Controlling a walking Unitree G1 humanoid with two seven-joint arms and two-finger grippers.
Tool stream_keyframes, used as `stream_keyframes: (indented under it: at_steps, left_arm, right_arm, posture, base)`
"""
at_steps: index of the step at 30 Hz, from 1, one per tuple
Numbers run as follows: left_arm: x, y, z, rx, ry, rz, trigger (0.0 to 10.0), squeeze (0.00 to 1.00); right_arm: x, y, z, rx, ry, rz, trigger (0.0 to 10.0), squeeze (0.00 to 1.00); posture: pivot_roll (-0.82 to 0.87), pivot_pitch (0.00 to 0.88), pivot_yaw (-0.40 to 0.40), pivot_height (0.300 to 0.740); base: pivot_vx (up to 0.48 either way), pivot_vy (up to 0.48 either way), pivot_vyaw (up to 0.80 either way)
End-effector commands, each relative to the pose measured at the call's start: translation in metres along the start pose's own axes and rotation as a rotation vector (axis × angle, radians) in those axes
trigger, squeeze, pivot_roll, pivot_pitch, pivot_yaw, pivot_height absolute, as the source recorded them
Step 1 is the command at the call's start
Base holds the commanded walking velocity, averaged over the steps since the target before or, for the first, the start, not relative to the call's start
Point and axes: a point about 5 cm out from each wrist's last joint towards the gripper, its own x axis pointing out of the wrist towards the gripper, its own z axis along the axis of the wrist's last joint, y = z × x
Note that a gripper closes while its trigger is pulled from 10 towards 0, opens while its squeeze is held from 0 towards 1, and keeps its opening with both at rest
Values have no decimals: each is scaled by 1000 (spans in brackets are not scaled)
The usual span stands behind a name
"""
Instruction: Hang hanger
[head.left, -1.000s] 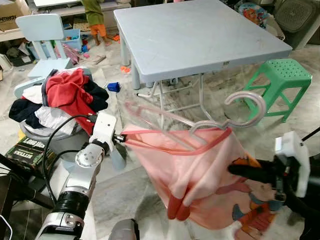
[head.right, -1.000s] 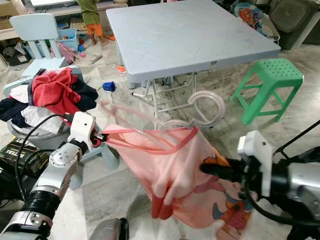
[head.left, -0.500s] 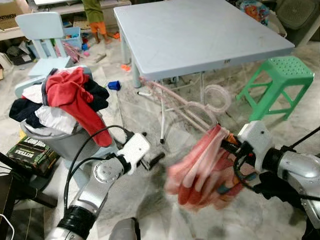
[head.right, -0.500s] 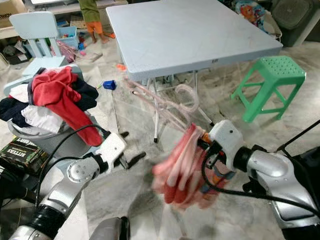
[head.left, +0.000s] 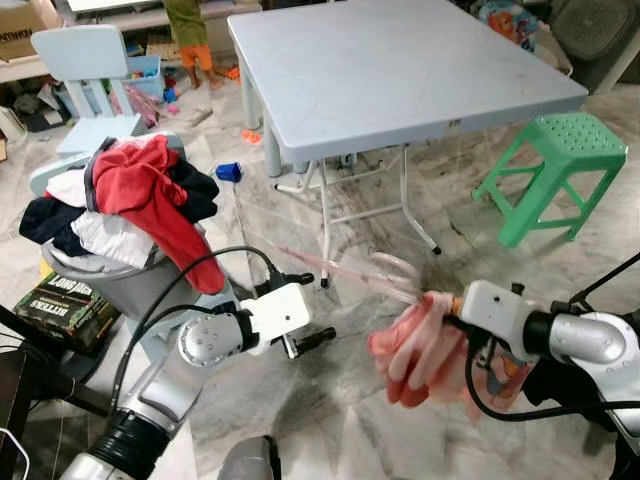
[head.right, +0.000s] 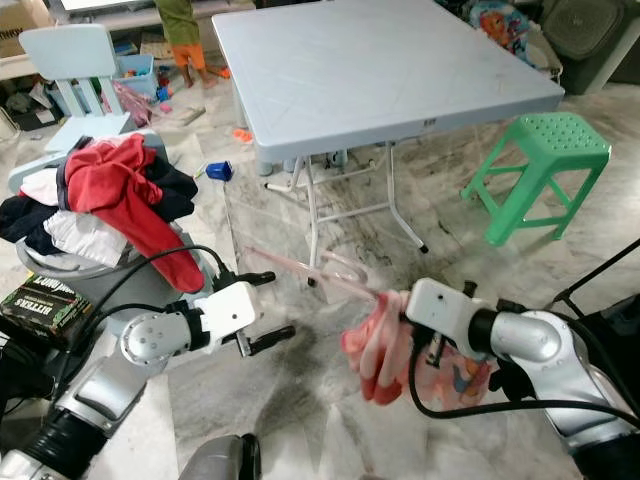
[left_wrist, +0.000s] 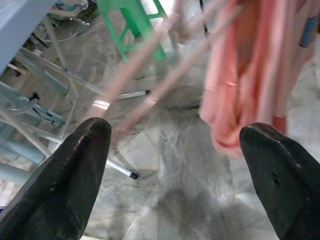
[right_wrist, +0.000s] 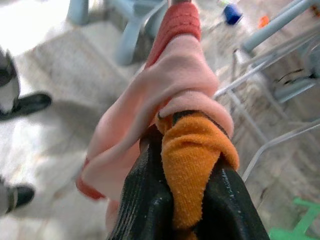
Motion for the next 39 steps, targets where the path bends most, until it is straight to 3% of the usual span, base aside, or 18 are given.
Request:
stream_keyframes:
  at_steps: [1, 5, 7, 8, 9, 10, 11, 16, 21, 30, 39]
  left_arm:
    - [-3, 7, 8, 19, -54, -4, 10000, 1000]
    - [-5, 13, 3, 40, -31, 33, 10000, 1000]
    - [-6, 9, 0, 4, -33, -17, 10000, 549]
    - [-6, 9, 0, 4, -33, -17, 10000, 549]
    - [-6, 5, -1, -8, -44, -52, 10000, 0]
    - [-6, 2, -2, -27, -57, -69, 2588, 0]
    - [-5, 1, -4, -28, -58, -82, 0, 0]
    - [0, -4, -9, -24, -53, -162, 0, 0]
    - [3, 3, -7, 10, -69, -178, 0, 0]
    - [6, 10, 0, 2, -113, -192, 0, 0]
    - [18, 3, 7, 20, -154, -273, 0, 0]
  right_arm:
    - [0, 5, 3, -17, -29, 67, 10000, 0]
    - [1, 15, 4, -5, -59, 147, 10000, 0]
    - [-1, 17, 7, 2, -85, 168, 10000, 0]
    - [-1, 17, 7, 2, -85, 168, 10000, 0]
    - [-2, 17, 10, 3, -107, 178, 10000, 0]
    - [-5, 17, 13, -12, -141, 190, 10000, 0]
    - [-6, 17, 14, -4, -149, 201, 10000, 0]
    - [-12, 18, 12, -15, -147, 292, 10000, 0]
    - [-15, 16, 6, -40, -111, 333, 10000, 0]
    - [-10, 9, 5, -94, -97, 307, 10000, 0]
    - [1, 5, 11, -138, -128, 310, 10000, 0]
  posture:
    - [-27, 46, 9, 740]
    - [-30, 45, 8, 740]
    - [-30, 45, 8, 740]
    - [-30, 45, 8, 740]
    - [-30, 45, 8, 740]
    - [-36, 47, 10, 740]
    - [-36, 47, 10, 740]
    - [-42, 45, 11, 740]
    - [-46, 40, 13, 740]
    - [-47, 36, 14, 740]
    - [-45, 27, 9, 740]
  base:
    - [0, 0, 0]
    - [0, 0, 0]
    - [0, 0, 0]
    - [0, 0, 0]
    - [0, 0, 0]
    - [0, 0, 0]
    - [0, 0, 0]
    - [0, 0, 0]
    - [0, 0, 0]
    - [0, 0, 0]
    - [0, 0, 0]
